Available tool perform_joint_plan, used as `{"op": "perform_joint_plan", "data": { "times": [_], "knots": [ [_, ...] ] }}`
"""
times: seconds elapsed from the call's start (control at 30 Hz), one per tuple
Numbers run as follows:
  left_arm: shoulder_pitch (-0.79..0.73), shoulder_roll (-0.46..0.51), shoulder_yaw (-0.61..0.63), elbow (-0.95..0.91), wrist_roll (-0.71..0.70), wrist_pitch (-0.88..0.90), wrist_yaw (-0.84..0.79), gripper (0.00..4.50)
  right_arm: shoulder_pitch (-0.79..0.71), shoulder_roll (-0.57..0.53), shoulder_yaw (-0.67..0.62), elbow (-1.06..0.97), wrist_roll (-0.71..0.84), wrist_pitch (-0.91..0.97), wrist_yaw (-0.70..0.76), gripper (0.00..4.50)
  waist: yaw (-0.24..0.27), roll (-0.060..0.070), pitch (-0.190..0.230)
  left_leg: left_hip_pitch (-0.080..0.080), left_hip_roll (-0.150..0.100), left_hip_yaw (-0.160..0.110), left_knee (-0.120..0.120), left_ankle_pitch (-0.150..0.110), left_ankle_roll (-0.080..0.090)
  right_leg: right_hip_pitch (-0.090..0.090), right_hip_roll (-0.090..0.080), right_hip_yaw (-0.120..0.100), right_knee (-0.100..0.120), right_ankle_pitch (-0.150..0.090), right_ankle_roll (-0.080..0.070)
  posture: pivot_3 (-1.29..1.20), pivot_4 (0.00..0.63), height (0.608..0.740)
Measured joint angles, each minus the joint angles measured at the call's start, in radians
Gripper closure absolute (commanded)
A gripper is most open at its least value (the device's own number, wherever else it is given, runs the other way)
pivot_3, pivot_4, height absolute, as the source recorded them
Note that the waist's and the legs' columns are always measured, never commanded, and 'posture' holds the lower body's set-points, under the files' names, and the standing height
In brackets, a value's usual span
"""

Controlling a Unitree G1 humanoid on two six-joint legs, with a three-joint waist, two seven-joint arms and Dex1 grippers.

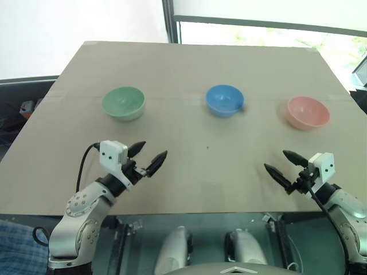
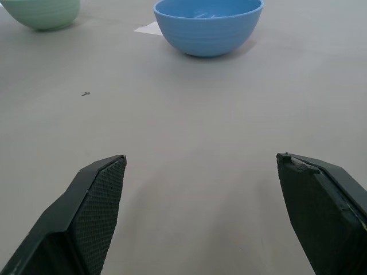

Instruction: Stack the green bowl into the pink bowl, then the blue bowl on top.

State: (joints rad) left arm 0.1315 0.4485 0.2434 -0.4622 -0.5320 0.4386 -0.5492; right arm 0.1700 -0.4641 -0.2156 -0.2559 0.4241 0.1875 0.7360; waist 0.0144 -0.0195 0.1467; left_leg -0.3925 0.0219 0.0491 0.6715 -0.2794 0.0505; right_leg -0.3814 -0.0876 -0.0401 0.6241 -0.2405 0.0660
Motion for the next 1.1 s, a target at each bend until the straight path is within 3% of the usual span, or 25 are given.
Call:
{"op": "perform_joint_plan", "data": {
  "times": [0.87,0.97,1.1],
  "knots": [
    [-0.065,0.016,-0.051,-0.003,-0.003,0.013,0.004,0.0,-0.045,-0.032,-0.001,0.001,0.007,0.003,-0.037,0.1,0.0,0.0,0.0,0.0,0.0,0.0,0.0,0.0,0.0,0.0,0.0,0.0,0.0,0.0,0.0,0.0,0.15,0.74],
    [-0.1,0.015,-0.059,-0.003,-0.013,0.018,0.003,0.0,-0.096,-0.062,-0.003,0.009,-0.027,0.002,-0.063,0.1,0.0,0.0,0.0,0.001,0.0,0.0,0.001,0.0,0.0,0.001,0.0,0.0,0.001,0.0,0.0,0.0,0.15,0.74],
    [-0.148,0.015,-0.063,-0.007,-0.074,0.049,-0.019,0.0,-0.196,-0.183,0.006,0.062,-0.127,0.009,-0.075,0.1,0.0,0.0,0.0,0.001,-0.001,0.001,0.001,0.0,0.0,0.001,0.0,0.0,0.0,0.0,0.0,0.0,0.15,0.74]
  ]
}}
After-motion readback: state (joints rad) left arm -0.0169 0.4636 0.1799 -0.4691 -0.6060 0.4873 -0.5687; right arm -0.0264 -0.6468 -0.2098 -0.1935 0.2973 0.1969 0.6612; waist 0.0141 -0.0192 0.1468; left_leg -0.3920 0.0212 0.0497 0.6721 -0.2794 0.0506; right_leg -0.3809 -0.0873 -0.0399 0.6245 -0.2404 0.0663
